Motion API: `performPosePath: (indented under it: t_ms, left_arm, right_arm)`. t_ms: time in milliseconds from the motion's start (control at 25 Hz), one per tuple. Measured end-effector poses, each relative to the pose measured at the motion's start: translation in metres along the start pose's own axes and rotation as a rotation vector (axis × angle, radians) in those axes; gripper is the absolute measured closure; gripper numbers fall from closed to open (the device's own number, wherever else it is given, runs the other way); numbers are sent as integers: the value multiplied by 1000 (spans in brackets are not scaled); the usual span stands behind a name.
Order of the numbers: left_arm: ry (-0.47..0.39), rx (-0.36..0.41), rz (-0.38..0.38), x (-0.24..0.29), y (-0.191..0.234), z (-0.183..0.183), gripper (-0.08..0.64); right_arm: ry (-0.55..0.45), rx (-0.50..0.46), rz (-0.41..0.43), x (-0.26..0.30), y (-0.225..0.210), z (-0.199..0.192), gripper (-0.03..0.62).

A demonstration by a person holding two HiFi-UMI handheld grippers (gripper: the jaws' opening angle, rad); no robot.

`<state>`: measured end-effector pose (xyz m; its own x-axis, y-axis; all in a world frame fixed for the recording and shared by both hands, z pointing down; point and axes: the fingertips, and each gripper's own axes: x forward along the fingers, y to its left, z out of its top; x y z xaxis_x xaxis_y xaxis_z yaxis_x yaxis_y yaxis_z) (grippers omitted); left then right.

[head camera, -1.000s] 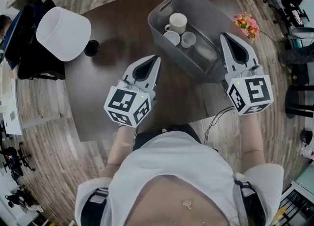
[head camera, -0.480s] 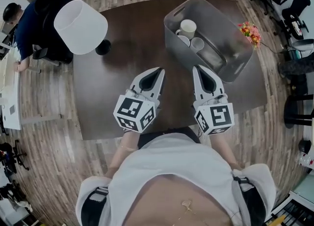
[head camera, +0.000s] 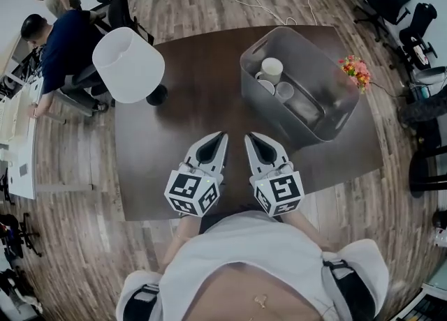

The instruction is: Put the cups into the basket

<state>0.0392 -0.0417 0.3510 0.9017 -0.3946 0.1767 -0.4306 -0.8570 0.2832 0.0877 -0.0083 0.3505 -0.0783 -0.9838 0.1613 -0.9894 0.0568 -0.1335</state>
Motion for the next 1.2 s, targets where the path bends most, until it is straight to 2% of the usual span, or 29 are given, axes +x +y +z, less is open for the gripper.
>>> performPosePath:
  t_ms: [120,240,840,1200]
  left_arm:
    - [1,-7,8,-1,2,-3,549]
    - [5,-13,11,-2,6,-3,549]
    - [13,-43,57,1,21,-11,549]
    - [17,-49,48,4,21,-13,549]
  right_arm:
    - [1,18,-14,3,-6,4,580]
    - [18,-5,-14,7,-4,4,580]
    - [39,-43,52,22,5,-1,580]
    - [52,-41,47,23,1,-5,580]
